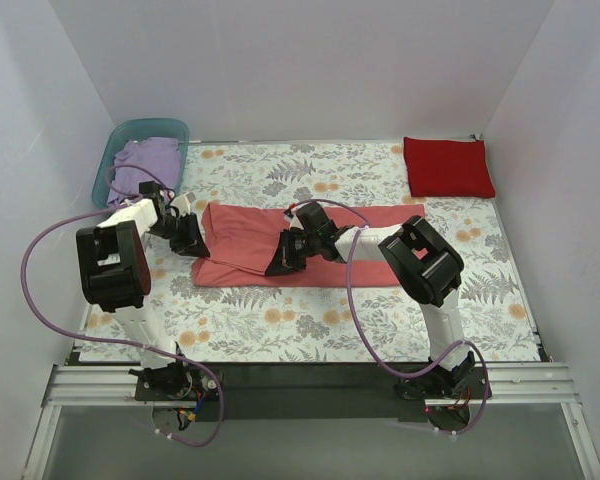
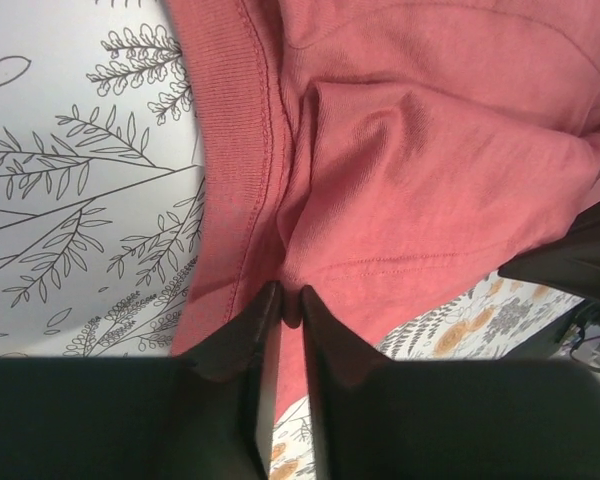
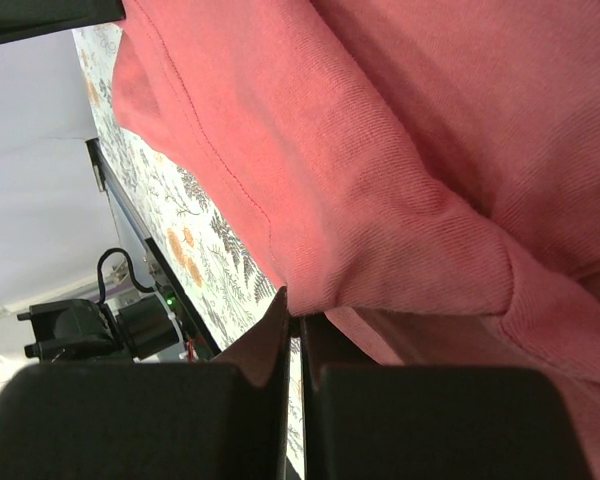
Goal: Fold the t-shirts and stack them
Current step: Fold the tshirt
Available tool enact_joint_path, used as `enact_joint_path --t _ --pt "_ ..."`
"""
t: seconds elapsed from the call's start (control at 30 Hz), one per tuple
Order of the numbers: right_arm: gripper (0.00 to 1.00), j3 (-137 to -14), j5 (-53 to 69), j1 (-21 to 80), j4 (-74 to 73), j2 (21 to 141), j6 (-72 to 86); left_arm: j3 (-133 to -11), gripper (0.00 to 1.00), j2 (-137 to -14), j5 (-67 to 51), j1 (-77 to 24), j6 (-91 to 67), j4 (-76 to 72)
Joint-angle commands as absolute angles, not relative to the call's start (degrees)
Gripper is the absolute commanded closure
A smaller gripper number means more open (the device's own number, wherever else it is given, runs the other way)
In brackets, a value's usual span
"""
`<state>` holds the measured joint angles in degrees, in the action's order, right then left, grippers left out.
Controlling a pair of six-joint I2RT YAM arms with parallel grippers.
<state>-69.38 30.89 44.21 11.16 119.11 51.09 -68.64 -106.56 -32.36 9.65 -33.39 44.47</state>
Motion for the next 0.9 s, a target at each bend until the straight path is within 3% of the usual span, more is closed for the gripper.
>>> enact_joint_path --t 0.0,0.13,0.43,0.5,0.53,0.73,0.87 --pt "0.99 -70.31 31.82 43.77 13.45 117.69 51.06 -70.57 0.89 -105.47 -31.91 9.58 -33.05 44.91" --pt "0.99 -70.49 31.90 43.42 13.54 117.42 50.98 -72.07 0.91 -105.12 -31.38 9.49 -33.40 45.96" --pt "0.99 -70.84 32.61 42.72 13.80 116.90 50.80 -75.23 0.83 -105.73 -30.93 9.49 -32.43 47.90" --pt "0.99 -71.02 32.69 42.54 13.80 116.89 50.71 -76.02 0.91 -106.08 -31.29 9.41 -32.08 48.16" --pt "0.99 -71.10 32.70 42.45 13.89 116.89 50.63 -76.46 1.00 -106.17 -31.38 9.32 -31.99 48.25" --pt "0.99 -72.60 33.57 40.61 13.89 116.81 49.57 -81.64 1.00 -109.16 -32.96 7.82 -32.43 50.18" --pt "0.99 -72.86 34.01 40.25 14.33 117.33 49.66 -82.09 0.74 -109.51 -31.30 7.73 -32.43 50.89"
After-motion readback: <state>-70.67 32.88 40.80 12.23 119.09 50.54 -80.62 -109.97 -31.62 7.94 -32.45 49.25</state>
